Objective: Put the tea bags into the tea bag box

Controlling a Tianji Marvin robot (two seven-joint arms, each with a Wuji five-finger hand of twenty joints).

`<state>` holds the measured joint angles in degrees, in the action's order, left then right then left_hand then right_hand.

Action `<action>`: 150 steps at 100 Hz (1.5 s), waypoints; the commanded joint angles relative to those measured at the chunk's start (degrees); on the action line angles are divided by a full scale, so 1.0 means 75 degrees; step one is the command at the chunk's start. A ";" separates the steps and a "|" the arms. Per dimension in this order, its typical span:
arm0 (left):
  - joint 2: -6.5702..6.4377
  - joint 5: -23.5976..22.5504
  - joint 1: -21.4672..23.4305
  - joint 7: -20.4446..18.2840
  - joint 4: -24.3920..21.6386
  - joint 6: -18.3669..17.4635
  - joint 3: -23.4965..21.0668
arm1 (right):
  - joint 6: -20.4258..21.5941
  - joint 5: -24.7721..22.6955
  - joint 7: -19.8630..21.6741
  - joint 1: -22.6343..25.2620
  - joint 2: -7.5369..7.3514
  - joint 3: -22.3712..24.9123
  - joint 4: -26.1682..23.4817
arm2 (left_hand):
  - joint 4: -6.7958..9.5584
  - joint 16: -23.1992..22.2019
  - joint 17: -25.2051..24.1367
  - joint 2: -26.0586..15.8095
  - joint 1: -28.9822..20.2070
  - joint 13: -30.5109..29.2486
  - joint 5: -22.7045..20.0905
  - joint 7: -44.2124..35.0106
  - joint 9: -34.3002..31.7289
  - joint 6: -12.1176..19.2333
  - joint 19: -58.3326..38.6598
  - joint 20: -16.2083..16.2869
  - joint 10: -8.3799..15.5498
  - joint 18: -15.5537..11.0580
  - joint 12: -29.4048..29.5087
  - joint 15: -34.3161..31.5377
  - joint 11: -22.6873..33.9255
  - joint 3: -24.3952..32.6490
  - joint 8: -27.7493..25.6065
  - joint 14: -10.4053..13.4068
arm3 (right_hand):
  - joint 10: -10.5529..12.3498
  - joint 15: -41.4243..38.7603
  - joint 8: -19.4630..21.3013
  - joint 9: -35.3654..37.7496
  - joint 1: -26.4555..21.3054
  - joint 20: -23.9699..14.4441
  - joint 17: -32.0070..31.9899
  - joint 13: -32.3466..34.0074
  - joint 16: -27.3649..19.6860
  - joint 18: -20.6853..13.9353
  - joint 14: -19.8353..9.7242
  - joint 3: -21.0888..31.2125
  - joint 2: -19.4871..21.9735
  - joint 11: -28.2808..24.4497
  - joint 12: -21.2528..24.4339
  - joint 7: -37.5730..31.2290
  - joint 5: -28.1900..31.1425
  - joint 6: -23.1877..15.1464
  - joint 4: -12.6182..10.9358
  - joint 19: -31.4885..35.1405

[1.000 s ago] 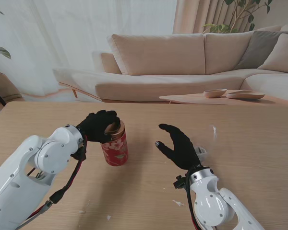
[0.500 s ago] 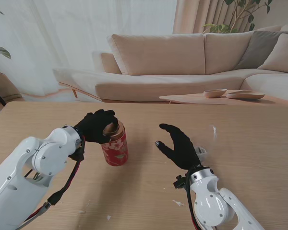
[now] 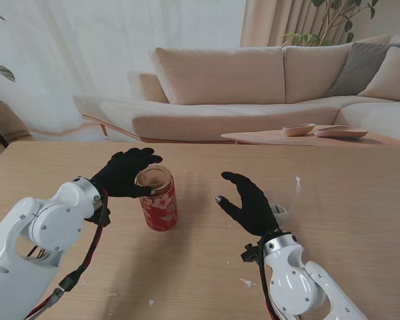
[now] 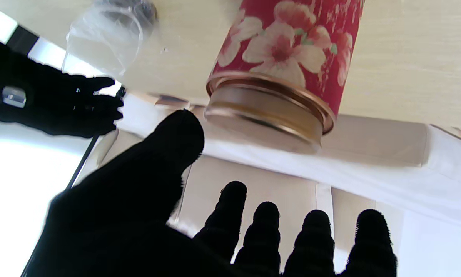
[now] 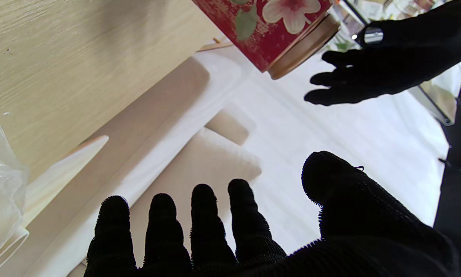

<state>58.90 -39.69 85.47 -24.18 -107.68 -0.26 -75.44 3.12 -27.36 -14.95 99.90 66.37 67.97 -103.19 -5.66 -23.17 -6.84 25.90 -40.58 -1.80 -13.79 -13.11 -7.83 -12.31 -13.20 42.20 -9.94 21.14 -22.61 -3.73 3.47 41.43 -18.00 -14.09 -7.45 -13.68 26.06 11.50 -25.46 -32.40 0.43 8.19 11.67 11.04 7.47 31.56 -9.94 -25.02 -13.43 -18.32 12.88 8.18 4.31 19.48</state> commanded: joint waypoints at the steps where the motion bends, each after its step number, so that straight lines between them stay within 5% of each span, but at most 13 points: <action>1: 0.0027 0.0026 0.0331 0.0147 -0.0148 -0.0118 -0.0167 | 0.0011 -0.0025 0.0084 0.0024 0.0059 -0.0024 -0.0050 | 0.0093 0.0165 -0.0063 -0.0288 0.0136 0.0121 0.0028 0.0203 0.0227 0.0139 0.0435 0.0163 0.0326 -0.0228 0.0063 0.0174 -0.0186 -0.0162 0.0141 0.0176 | 0.0185 0.0006 -0.0109 -0.0180 -0.0019 -0.0170 -0.0010 -0.0255 0.0024 -0.0005 -0.0234 0.0166 0.0300 -0.0023 -0.0024 -0.0056 -0.0105 -0.0146 -0.0316 -0.0137; 38: 0.0548 0.1235 0.2231 0.2883 0.0048 -0.1147 -0.1069 | 0.0020 -0.0321 0.0304 -0.0283 -0.0016 -0.0431 0.0160 | 0.0100 -0.0050 0.0037 -0.0721 0.0110 0.0138 -0.0661 0.0456 -0.0446 0.0520 0.0852 -0.0597 0.0048 -0.0146 0.0418 0.0074 -0.0208 -0.0665 0.0641 0.0082 | 0.0364 0.0103 -0.0092 -0.0203 -0.0297 -0.0149 -0.0062 -0.0278 -0.0026 -0.0056 -0.0320 0.0386 0.0313 0.0069 0.0021 -0.0065 -0.0219 -0.0477 -0.0420 -0.0179; 68: 0.0751 0.1478 0.2978 0.3896 0.0443 -0.1734 -0.1178 | -0.0016 -0.0674 0.0435 -0.0684 -0.0076 -0.0921 0.0699 | 0.0126 -0.0090 0.0061 -0.1120 0.0220 0.0123 -0.0399 0.0314 -0.0443 0.0631 0.0958 -0.0949 0.0086 -0.0094 0.0446 0.0108 -0.0179 -0.1225 0.0748 0.0142 | 0.0465 0.0475 -0.0070 -0.0190 -0.0163 -0.0032 -0.0213 -0.0310 -0.0173 -0.0205 -0.0394 0.0422 0.0279 0.0549 0.0228 -0.0069 -0.0445 -0.0651 -0.0419 -0.0351; 130: 0.0936 0.2009 0.3189 0.4599 0.0854 -0.1883 -0.0816 | 0.0529 -0.0360 0.0803 -0.1029 -0.0122 -0.1250 0.1315 | 0.0220 -0.0013 0.0074 -0.1328 0.0093 0.0120 -0.0069 0.0190 -0.0290 0.0611 0.1063 -0.1297 0.0170 -0.0011 0.0367 0.0150 -0.0188 -0.1554 0.0810 0.0183 | 0.0615 0.1374 -0.0087 -0.0240 0.0077 0.0213 -0.0570 -0.0476 -0.0283 -0.0667 -0.0647 -0.0438 0.0568 0.1618 0.0654 0.0445 -0.1056 -0.0979 -0.0355 -0.0734; 150: 0.0961 0.2101 0.3273 0.4694 0.0894 -0.1984 -0.0755 | 0.0905 -0.0072 0.0828 -0.1070 -0.0098 -0.1236 0.1403 | 0.0240 0.0072 0.0083 -0.1395 0.0101 0.0123 -0.0010 0.0170 -0.0227 0.0486 0.1120 -0.1439 0.0125 -0.0004 0.0445 0.0186 -0.0253 -0.1627 0.0861 0.0167 | 0.0842 0.1773 -0.0176 -0.0216 0.0140 0.0474 -0.0598 -0.0503 -0.0376 -0.0969 -0.0896 -0.1007 0.0762 0.1947 0.0762 0.1509 -0.0885 -0.1277 -0.0371 -0.1075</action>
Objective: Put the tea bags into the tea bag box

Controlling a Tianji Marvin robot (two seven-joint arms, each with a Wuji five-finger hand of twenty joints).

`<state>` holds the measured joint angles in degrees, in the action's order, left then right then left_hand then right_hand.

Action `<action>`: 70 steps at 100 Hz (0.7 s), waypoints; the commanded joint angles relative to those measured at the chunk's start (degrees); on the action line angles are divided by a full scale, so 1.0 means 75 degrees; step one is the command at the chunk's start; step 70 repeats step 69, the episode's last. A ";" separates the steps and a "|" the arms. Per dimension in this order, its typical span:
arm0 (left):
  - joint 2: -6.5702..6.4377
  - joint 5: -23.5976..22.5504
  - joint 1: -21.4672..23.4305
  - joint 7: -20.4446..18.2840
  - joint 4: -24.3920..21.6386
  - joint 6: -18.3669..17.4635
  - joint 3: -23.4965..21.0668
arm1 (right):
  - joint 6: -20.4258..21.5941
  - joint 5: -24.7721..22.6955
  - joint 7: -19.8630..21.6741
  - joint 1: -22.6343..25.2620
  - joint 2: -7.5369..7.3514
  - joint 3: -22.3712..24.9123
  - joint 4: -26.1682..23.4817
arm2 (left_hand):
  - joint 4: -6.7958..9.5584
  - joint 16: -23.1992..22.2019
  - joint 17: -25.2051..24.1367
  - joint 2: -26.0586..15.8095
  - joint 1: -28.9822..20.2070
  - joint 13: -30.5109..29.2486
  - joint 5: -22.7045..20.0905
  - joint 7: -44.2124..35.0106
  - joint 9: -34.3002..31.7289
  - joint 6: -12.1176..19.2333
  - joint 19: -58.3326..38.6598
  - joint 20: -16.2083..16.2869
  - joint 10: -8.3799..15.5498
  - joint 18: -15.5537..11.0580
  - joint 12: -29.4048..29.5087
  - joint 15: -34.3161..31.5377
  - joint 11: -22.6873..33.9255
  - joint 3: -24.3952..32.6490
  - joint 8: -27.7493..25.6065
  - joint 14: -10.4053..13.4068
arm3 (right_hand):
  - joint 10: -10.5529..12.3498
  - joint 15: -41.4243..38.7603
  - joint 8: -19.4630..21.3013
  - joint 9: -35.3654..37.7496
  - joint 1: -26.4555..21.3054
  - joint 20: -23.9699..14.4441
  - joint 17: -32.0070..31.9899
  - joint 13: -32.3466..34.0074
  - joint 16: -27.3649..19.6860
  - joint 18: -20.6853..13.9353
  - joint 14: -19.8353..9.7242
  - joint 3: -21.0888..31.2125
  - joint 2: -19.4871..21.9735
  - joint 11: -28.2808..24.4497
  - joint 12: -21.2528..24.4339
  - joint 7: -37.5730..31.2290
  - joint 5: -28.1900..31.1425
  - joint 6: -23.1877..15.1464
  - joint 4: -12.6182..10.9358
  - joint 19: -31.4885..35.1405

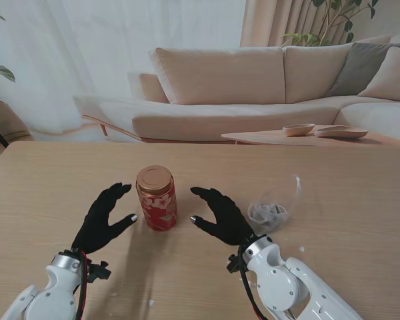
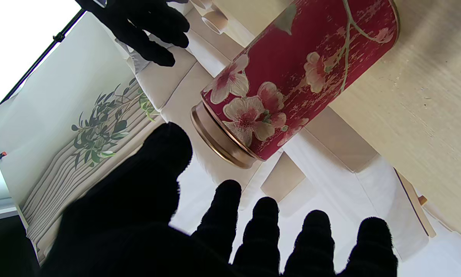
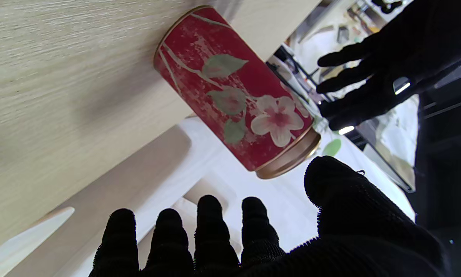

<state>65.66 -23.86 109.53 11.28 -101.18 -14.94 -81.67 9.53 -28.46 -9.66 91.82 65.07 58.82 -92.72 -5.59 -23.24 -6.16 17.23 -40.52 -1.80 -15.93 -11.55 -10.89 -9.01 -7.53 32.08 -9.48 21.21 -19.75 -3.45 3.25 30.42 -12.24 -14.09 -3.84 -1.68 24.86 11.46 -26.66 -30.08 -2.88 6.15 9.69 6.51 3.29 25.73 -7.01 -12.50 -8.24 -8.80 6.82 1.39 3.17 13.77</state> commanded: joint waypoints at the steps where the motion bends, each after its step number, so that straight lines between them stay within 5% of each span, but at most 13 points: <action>1: 0.0060 -0.0005 0.0064 -0.0032 0.0035 -0.0028 0.0085 | 0.0065 0.0090 0.0124 0.0004 0.0077 -0.0015 0.0014 | 0.0232 0.0088 -0.0007 -0.0237 0.0094 0.0128 0.0285 -0.0033 0.0193 0.0033 0.0367 -0.0097 0.0066 -0.0022 0.0073 0.0154 -0.0232 -0.0161 0.0097 0.0169 | 0.0376 0.0172 -0.0012 -0.0206 0.0303 0.0170 -0.0156 -0.0225 -0.0112 -0.0368 -0.0352 -0.0235 0.0383 0.0277 0.0069 0.0246 -0.0077 -0.0373 -0.0219 -0.0320; 13: 0.0066 0.0107 -0.0015 -0.0046 0.0166 -0.0005 0.0209 | 0.0187 0.0263 0.0120 -0.0024 0.0101 0.0002 0.0083 | 0.0247 0.0408 0.0045 -0.0306 0.0161 0.0106 0.0351 0.0026 0.0274 0.0059 0.0507 -0.0430 0.0125 -0.0116 0.0362 0.0274 -0.0319 -0.0252 0.0216 0.0266 | 0.0411 0.0239 0.0172 -0.0201 0.0294 0.0404 -0.0048 -0.0234 -0.0111 -0.0396 -0.0360 -0.0607 0.0544 0.0327 0.0085 0.0537 -0.0012 -0.0421 -0.0229 -0.0561; 32: 0.0059 -0.0152 -0.0181 0.0063 0.0408 0.0079 0.0370 | 0.0300 0.0571 0.0080 -0.0047 0.0151 0.0043 0.0208 | 0.0250 0.1725 0.0233 -0.0468 0.0298 0.0113 0.0467 0.0106 0.0468 0.0106 0.1012 -0.1800 0.0373 -0.0442 0.0812 0.0539 -0.0426 -0.0596 0.0407 0.0581 | 0.0449 0.0268 0.0489 -0.0206 0.0302 0.0502 -0.0011 -0.0262 -0.0111 -0.0392 -0.0384 -0.1179 0.0913 0.0426 0.0125 0.1213 0.0128 -0.0505 -0.0259 -0.0677; 70: 0.0051 -0.0108 -0.0224 0.0007 0.0361 0.0139 0.0472 | 0.0308 0.0672 0.0107 -0.0080 0.0160 0.0099 0.0258 | 0.0256 0.1845 0.0233 -0.0496 0.0266 0.0124 0.0397 0.0081 0.0537 0.0179 0.0992 -0.2041 0.0412 -0.0480 0.0884 0.0523 -0.0250 -0.0621 0.0413 0.0611 | 0.0446 0.0290 0.0300 -0.0211 0.0190 0.0510 -0.0007 -0.0282 -0.0092 -0.0382 -0.0366 -0.1364 0.0975 0.0468 0.0142 0.1424 0.0164 -0.0514 -0.0287 -0.0696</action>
